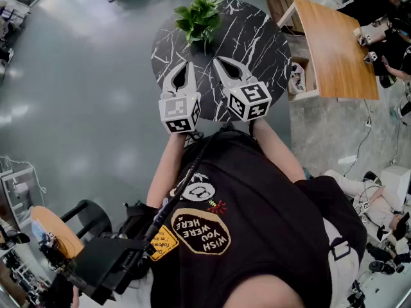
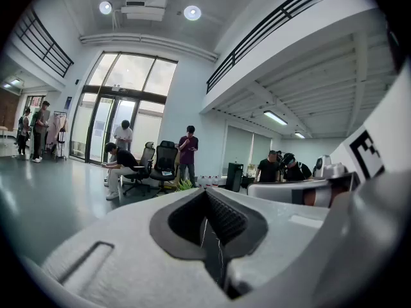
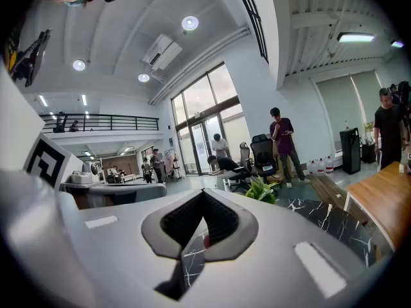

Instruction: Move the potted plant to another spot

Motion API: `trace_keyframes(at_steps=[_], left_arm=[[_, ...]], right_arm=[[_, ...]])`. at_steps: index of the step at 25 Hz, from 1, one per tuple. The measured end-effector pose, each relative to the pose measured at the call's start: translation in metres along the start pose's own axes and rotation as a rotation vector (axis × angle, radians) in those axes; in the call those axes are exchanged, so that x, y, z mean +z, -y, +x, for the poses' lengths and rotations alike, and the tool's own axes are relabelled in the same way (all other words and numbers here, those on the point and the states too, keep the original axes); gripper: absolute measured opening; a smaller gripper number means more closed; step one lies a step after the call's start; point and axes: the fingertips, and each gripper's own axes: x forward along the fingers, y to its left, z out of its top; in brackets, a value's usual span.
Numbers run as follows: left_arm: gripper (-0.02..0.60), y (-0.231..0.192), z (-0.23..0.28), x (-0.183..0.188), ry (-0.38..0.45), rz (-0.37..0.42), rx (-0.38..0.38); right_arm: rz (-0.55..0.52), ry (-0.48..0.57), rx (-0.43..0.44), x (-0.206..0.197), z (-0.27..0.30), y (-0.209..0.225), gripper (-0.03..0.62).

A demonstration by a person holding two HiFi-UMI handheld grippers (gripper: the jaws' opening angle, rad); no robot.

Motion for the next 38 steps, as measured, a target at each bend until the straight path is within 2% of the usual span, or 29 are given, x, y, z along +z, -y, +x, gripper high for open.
trace_keyframes(at_steps=[13, 18, 20, 22, 26, 29, 33, 38], left_arm=[[0.005, -0.011, 0.007, -0.006, -0.016, -0.013, -0.003], [0.005, -0.028, 0.01, -0.016, -0.043, -0.012, 0.004], [0.005, -0.037, 0.012, -0.021, -0.053, -0.007, -0.003], [0.005, -0.045, 0.015, -0.027, -0.054, -0.004, -0.026], [0.005, -0.064, 0.029, -0.048, -0.046, 0.013, -0.071], [0.005, -0.081, 0.056, -0.069, -0.068, 0.024, -0.045], [0.005, -0.097, 0.101, -0.102, -0.09, 0.002, -0.006], [0.005, -0.113, 0.152, -0.145, -0.124, -0.031, 0.068]], right_arm=[[0.002, -0.006, -0.011, -0.004, 0.01, 0.004, 0.002], [0.052, -0.012, 0.023, -0.017, 0.023, 0.002, 0.003], [0.052, -0.033, 0.059, -0.029, 0.033, -0.004, 0.083], [0.043, -0.046, 0.078, -0.045, 0.046, -0.006, 0.104], [0.008, -0.044, 0.072, -0.078, 0.079, 0.008, 0.188], [-0.019, -0.058, 0.066, -0.102, 0.112, 0.034, 0.215], [-0.019, -0.09, 0.061, -0.142, 0.159, 0.081, 0.272], [-0.08, -0.147, 0.072, -0.185, 0.204, 0.128, 0.273]])
